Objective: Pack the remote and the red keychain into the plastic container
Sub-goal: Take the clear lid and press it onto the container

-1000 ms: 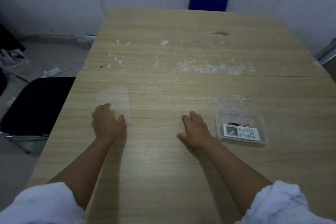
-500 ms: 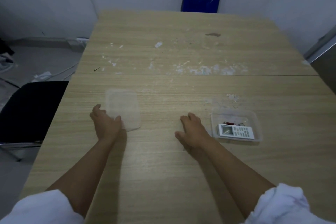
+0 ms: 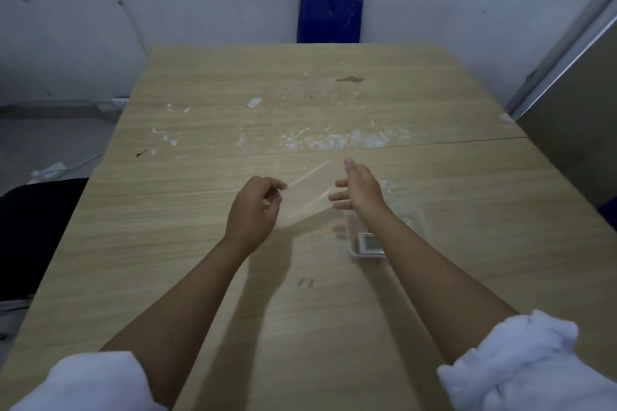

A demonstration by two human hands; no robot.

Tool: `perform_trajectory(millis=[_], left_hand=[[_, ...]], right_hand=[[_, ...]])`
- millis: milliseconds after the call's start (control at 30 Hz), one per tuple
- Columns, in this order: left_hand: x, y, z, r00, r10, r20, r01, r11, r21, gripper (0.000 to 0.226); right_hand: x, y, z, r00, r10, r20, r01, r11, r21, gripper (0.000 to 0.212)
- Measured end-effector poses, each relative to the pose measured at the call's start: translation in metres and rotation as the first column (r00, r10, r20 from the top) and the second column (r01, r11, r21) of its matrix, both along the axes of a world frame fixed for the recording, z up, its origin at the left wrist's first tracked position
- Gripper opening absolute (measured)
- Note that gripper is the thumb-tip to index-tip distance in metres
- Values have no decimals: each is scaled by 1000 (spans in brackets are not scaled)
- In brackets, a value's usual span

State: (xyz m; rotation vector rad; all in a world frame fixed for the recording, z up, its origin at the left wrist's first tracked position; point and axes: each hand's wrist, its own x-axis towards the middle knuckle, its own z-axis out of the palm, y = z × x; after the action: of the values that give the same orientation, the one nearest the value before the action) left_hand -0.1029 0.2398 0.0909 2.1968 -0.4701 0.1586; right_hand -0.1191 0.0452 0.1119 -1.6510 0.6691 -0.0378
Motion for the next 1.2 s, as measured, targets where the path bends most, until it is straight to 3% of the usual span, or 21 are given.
perform_trajectory(millis=[267,367,500,600,733,967,1200], left_hand=[[-12,-61,14,967,-253,34,247,960,131,20],[-18,-82,10,959,-281,-48,285,937,201,30],[-24,-100,-1,955,-142,-259,198,959,203,56],[-27,-120,-11,906,-71,-417,151,975,163,44],[-37,-140,-25,898,76,-434,-19,991,135,20],[-52,-150,-40,895,180,-408,-102,974,204,39],[-55,-150,-45,902,222,-369,-127,956,265,38]], right_hand=[[-25,-81,9,991,-135,-12,133,945,298,15],[-38,-109,3,990,-143,-16,141,940,311,15],[-54,-132,-6,987,-155,-50,163,949,271,17],[-68,-148,-15,984,-149,-95,168,954,248,21],[-83,-161,-30,981,-99,-166,123,983,136,26],[-98,-156,-56,967,-129,-218,89,979,-182,16],[-100,-158,-67,958,-137,-253,38,932,-361,17]])
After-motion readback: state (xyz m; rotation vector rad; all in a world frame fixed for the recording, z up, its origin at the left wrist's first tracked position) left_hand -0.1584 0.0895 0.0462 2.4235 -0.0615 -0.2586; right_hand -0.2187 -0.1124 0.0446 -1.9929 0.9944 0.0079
